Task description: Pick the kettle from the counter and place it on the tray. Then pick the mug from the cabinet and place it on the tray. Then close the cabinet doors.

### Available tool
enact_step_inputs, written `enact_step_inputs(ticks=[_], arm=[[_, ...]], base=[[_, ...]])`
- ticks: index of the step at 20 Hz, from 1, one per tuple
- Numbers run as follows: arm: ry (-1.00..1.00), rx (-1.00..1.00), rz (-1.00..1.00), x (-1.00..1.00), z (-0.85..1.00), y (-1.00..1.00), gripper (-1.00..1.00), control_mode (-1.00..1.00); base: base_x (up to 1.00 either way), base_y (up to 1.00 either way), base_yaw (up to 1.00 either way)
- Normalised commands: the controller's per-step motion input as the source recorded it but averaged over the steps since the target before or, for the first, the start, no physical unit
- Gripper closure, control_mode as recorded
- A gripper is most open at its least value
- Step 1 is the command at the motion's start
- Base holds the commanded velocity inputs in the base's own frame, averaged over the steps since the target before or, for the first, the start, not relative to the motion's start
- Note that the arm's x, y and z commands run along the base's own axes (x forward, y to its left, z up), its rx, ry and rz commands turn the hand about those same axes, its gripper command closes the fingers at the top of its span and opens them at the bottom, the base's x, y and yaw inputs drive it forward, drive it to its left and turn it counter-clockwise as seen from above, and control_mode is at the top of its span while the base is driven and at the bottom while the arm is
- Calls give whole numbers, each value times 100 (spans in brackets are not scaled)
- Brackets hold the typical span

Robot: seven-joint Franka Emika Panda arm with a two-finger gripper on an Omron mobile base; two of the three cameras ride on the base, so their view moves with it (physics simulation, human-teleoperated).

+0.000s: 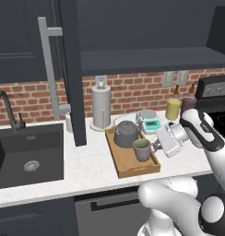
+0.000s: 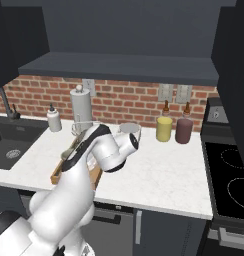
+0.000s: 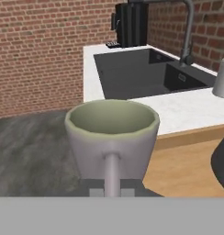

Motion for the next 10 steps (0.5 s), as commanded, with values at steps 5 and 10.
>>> enact_step_inputs(ticks=[5, 10], arm=[[0, 0, 0, 45, -32, 0, 100, -100], [0, 0, 0, 32, -34, 0, 100, -100]], base=[[0, 0, 0], [0, 0, 0]])
